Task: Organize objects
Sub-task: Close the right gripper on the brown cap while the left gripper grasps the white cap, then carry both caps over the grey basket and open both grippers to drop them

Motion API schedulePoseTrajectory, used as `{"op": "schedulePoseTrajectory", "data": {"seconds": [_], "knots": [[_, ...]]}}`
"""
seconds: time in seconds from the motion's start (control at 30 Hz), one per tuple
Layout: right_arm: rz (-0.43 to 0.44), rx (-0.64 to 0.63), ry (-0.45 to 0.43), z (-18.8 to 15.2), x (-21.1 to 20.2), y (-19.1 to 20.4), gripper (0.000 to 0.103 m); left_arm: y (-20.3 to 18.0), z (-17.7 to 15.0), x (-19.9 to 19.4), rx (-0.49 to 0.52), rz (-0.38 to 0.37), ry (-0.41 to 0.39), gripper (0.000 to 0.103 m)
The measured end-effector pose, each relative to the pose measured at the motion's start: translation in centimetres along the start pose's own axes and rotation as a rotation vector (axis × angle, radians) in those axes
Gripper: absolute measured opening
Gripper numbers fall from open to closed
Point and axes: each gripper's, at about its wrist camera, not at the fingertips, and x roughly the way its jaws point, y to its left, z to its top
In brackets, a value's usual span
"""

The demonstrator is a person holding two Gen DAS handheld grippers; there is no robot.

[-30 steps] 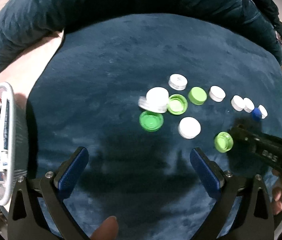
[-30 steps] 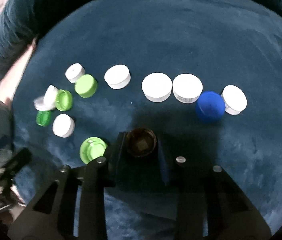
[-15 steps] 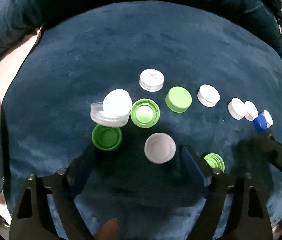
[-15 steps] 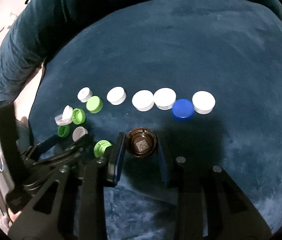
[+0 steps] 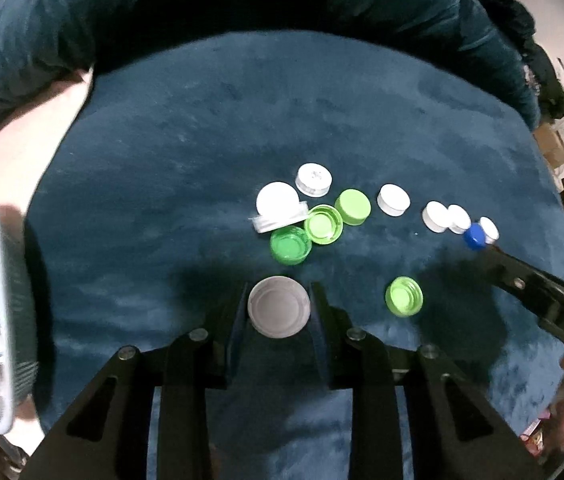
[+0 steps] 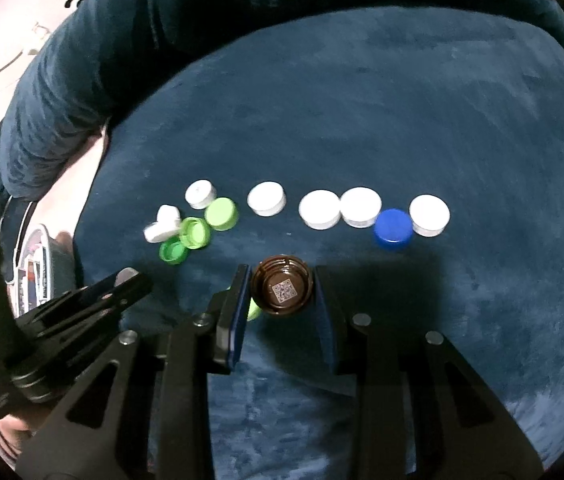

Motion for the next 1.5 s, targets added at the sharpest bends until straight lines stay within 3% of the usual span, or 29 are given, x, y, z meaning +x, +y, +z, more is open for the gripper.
{"op": "schedulePoseTrajectory", "data": {"seconds": [0.2,0.37,0.53,0.77,0.9,1.03,1.2,1.33,1.43,1.5], "knots": [[0.028,-0.060,-0.011,0.2,-0.2,4.3,0.031,4.3,-0.7,-4.7,-0.082,-0.022,-0.056,0.030],[0.066,-0.174,-0.019,0.1,-0.2,10.5,0.031,9.9,-1.6,-8.8,-0.169,0.101,-0.125,0.030],[0.131,-0.310,-0.008,-1.3,0.3,18.3,0.032,17.8,-4.2,-12.8,-0.276,0.208,-0.205,0.030],[0.298,-0.468,0.078,-4.3,2.5,28.8,0.032,26.5,-7.9,-14.3,-0.482,0.176,-0.246,0.030],[0.368,-0.463,0.140,-4.9,4.5,32.2,0.031,28.4,-8.9,-13.6,-0.508,0.175,-0.238,0.030],[0.365,-0.371,0.199,-5.1,7.4,34.2,0.032,28.6,-9.1,-13.4,-0.487,0.163,-0.233,0.030],[0.367,-0.318,0.280,-5.9,9.1,34.1,0.032,27.5,-10.0,-13.7,-0.445,0.155,-0.214,0.030],[0.355,-0.339,0.296,-6.4,9.2,33.8,0.032,27.3,-10.9,-12.9,-0.413,0.167,-0.146,0.030],[0.361,-0.327,0.302,-6.5,9.3,33.5,0.032,27.7,-11.4,-13.0,-0.421,0.152,-0.139,0.031],[0.392,-0.313,0.307,-6.5,9.4,33.4,0.032,28.3,-11.4,-13.0,-0.434,0.153,-0.134,0.042]]}}
